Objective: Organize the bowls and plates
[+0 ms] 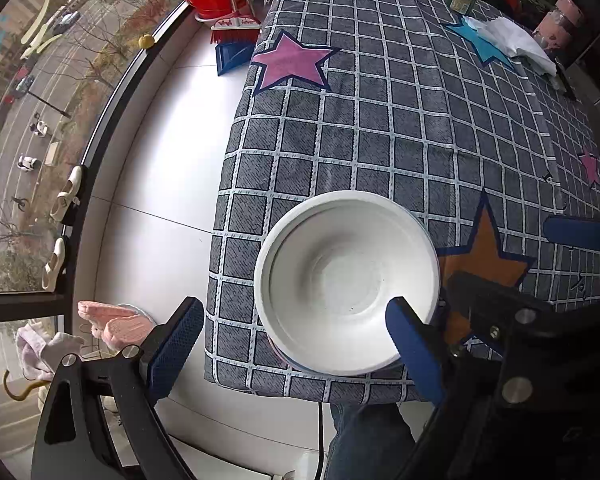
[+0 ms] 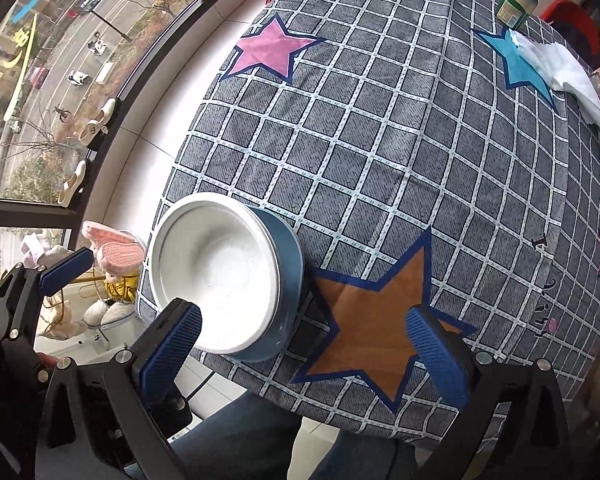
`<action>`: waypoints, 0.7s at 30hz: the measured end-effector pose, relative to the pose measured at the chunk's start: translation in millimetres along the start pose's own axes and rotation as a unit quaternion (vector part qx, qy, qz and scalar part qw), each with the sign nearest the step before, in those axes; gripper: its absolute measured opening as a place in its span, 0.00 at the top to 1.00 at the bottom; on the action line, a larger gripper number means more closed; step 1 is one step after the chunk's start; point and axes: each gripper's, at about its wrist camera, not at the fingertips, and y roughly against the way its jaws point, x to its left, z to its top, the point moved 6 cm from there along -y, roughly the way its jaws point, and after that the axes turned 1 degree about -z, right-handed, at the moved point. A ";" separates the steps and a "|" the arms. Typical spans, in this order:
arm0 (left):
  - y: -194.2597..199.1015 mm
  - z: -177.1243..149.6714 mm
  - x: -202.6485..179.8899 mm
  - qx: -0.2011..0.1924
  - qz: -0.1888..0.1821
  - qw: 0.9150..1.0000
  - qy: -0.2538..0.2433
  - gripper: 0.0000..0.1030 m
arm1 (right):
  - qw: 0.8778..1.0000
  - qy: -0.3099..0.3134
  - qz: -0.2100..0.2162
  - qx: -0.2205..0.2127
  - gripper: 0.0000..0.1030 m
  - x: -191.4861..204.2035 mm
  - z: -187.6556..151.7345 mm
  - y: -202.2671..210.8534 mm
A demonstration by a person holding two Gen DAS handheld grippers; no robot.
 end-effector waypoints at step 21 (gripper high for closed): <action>4.2 2.4 0.8 -0.008 0.007 1.000 -0.002 0.09 | 1.000 -0.011 -0.002 0.003 0.00 -2.9 2.5 -3.4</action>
